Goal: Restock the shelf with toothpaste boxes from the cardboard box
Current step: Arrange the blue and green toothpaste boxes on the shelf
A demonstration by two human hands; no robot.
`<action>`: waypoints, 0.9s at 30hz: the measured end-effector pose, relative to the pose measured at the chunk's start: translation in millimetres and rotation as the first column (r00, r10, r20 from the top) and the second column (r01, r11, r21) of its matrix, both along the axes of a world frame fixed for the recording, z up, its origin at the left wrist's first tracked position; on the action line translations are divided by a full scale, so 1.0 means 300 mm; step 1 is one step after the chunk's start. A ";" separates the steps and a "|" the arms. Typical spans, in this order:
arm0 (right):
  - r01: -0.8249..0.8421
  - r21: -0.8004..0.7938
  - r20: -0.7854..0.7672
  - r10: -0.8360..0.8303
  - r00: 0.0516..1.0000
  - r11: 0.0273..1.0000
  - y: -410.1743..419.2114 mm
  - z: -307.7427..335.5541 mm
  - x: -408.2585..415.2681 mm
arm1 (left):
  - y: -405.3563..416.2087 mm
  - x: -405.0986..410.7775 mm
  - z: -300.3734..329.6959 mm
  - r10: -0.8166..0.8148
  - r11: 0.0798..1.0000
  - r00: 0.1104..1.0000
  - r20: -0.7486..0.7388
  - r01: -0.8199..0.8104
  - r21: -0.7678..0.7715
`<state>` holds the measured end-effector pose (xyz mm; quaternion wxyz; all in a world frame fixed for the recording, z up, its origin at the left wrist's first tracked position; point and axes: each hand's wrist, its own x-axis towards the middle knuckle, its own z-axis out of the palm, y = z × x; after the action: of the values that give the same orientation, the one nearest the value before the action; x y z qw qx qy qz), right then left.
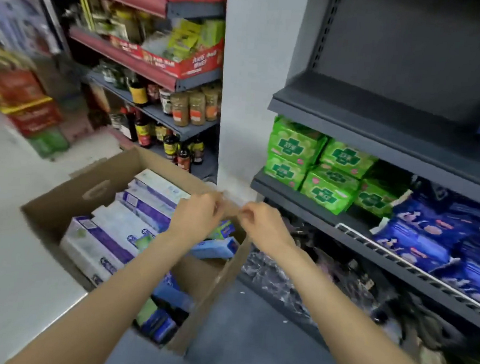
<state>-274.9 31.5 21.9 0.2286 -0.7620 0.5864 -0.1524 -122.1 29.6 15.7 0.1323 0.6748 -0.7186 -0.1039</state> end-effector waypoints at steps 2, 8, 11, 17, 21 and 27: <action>0.001 0.073 -0.094 0.005 0.996 0.997 -0.015 -0.054 0.093 | -0.030 0.096 -0.063 -0.011 0.996 1.000 0.009 0.010 0.085; 0.146 0.247 -0.510 0.000 0.860 0.958 -0.078 -0.203 0.216 | -0.179 0.185 -0.280 -0.349 0.877 0.936 -0.049 0.345 0.334; 0.168 0.259 -0.661 0.048 0.749 0.951 -0.094 -0.258 0.229 | -0.236 0.152 -0.348 -0.469 0.788 0.876 -0.112 0.472 0.396; 0.169 0.138 -0.604 -0.052 0.795 0.976 -0.097 -0.316 0.219 | -0.288 0.129 -0.432 -0.545 0.723 0.823 -0.159 0.558 0.407; 0.230 0.129 -0.467 -0.145 0.873 0.965 -0.093 -0.325 0.234 | -0.286 0.149 -0.496 -0.541 0.777 0.841 0.007 0.496 0.387; 0.205 0.102 -0.595 -0.105 0.797 0.973 -0.098 -0.334 0.252 | -0.301 0.168 -0.542 -0.563 0.683 0.807 -0.178 0.575 0.450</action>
<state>-199.3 2.1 -78.2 0.0845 -0.6999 0.6991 0.1195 -71.8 -60.6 -146.9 -0.0702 0.4276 -0.8410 -0.3239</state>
